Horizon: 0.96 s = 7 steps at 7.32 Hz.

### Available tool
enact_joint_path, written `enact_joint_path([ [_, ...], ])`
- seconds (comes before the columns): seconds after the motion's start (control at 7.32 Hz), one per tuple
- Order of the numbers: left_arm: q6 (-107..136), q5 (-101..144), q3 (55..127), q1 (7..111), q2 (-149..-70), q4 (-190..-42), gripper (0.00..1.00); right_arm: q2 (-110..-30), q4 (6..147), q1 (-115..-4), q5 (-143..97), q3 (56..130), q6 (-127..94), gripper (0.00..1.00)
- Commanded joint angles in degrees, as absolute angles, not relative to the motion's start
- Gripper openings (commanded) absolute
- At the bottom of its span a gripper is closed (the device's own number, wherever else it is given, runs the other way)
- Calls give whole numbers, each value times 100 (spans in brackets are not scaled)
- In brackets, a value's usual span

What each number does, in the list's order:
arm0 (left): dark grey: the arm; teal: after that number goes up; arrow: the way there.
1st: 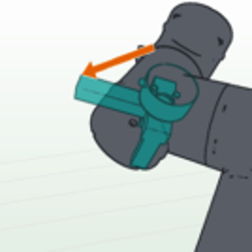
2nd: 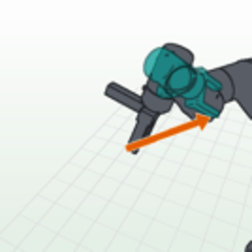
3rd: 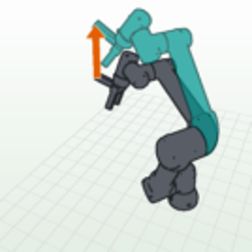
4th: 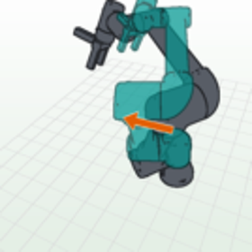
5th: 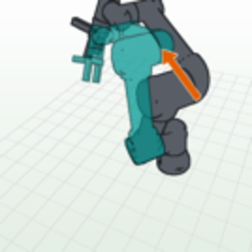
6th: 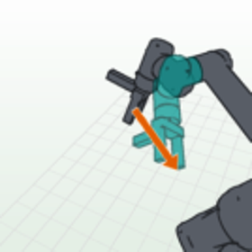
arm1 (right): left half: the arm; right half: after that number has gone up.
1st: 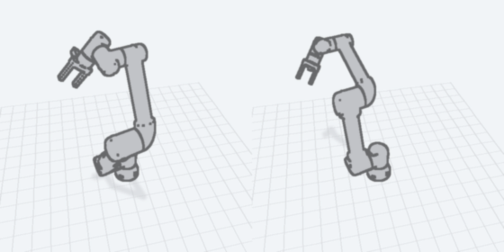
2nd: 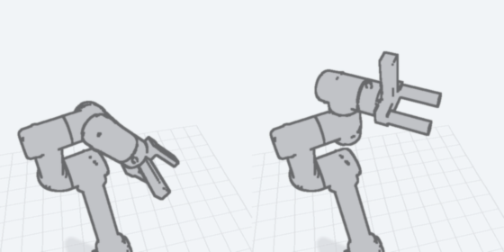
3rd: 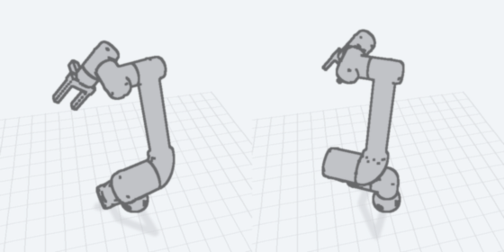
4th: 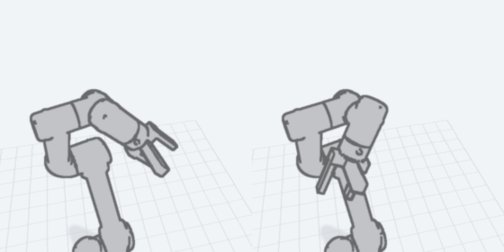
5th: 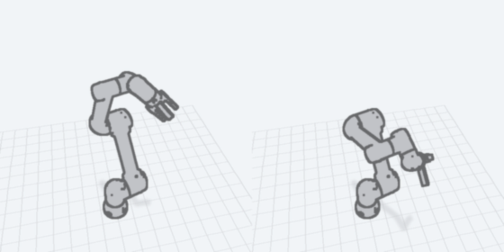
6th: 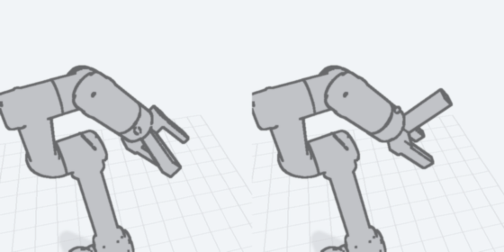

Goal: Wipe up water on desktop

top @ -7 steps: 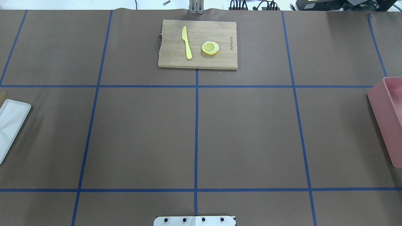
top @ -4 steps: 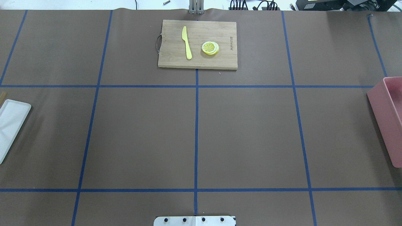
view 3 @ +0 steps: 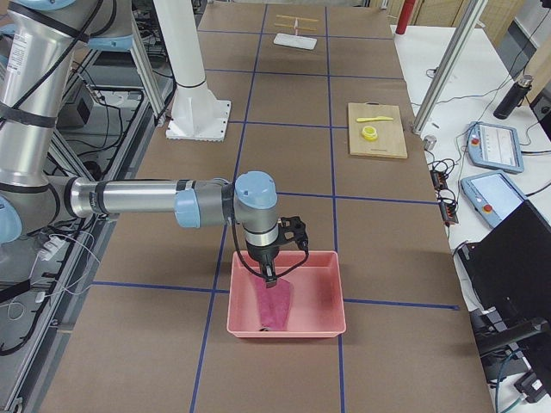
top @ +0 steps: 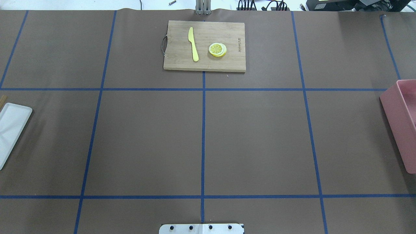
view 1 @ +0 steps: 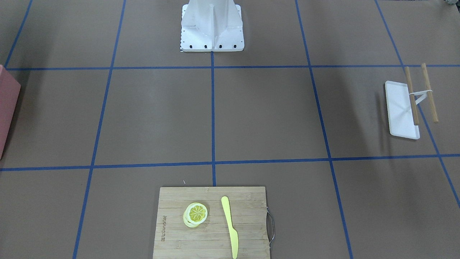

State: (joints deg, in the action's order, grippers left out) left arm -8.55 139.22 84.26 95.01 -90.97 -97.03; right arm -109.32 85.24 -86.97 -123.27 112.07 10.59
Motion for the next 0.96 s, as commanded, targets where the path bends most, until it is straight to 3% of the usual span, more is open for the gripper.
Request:
enact_joint_path([
  [0.0, -853, 13922, 8411, 9501, -9097, -9703, 98, -10916, 8499, -8692, -12366, 11188, 1055, 100],
  [0.41, -861, 13922, 8411, 9501, -9079, -9703, 98, -10916, 8412, -8701, -12323, 11032, 975, 100],
  [0.82, -861, 13922, 8411, 9501, -9070, -9694, 98, -10898, 7265, -8710, -12253, 10171, 1028, 100],
])
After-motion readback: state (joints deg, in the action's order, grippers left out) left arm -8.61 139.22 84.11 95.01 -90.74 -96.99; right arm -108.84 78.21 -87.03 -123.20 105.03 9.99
